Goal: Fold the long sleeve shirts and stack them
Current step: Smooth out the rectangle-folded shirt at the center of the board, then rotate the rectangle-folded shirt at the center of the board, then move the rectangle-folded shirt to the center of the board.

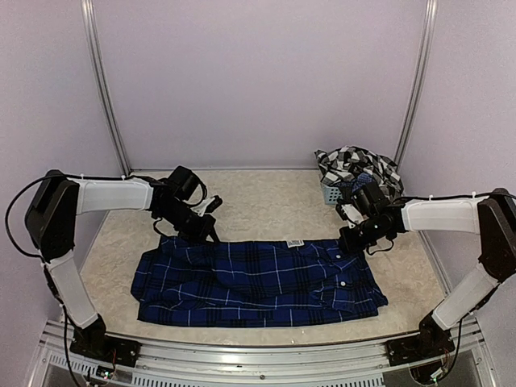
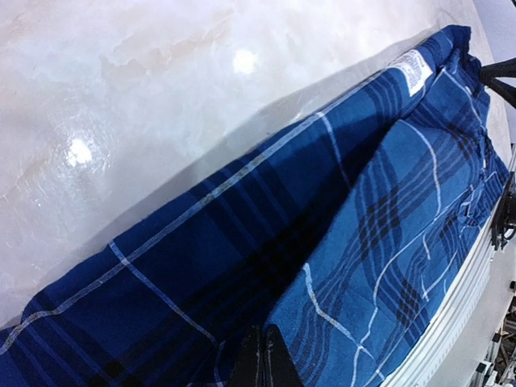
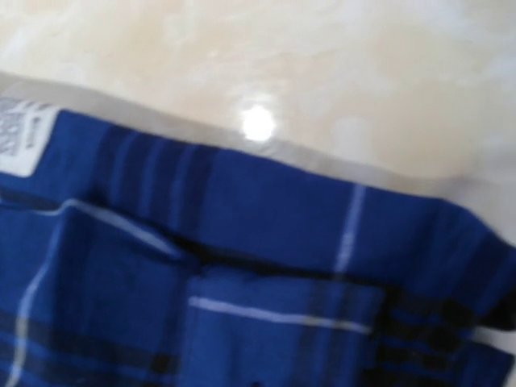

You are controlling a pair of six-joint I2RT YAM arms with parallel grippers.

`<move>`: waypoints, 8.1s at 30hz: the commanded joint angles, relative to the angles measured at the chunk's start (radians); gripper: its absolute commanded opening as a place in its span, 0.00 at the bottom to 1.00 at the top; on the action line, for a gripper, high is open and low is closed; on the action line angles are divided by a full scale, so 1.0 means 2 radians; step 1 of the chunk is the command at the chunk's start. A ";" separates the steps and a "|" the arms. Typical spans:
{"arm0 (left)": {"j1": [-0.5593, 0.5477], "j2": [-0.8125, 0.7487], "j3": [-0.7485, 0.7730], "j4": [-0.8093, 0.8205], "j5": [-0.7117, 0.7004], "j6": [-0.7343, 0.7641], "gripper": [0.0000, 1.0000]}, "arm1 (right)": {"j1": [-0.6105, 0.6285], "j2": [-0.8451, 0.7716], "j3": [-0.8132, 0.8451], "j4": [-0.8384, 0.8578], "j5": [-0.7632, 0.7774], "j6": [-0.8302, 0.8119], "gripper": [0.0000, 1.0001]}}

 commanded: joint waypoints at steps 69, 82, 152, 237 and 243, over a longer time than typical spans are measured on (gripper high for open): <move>-0.095 -0.126 -0.149 0.098 -0.188 -0.114 0.67 | 0.059 -0.006 -0.017 0.052 0.057 -0.004 0.26; -0.110 -0.229 -0.245 0.068 -0.217 -0.280 0.68 | 0.059 -0.028 -0.015 0.044 0.055 -0.009 0.27; 0.081 0.033 0.038 0.252 -0.130 -0.160 0.79 | 0.367 0.070 0.025 0.107 -0.008 0.086 0.38; -0.159 -0.238 -0.247 0.239 -0.229 -0.142 0.85 | 0.253 -0.020 -0.003 0.074 0.034 -0.001 0.60; -0.259 -0.331 -0.301 0.188 -0.297 -0.155 0.84 | 0.254 -0.054 -0.027 0.071 -0.029 0.004 0.60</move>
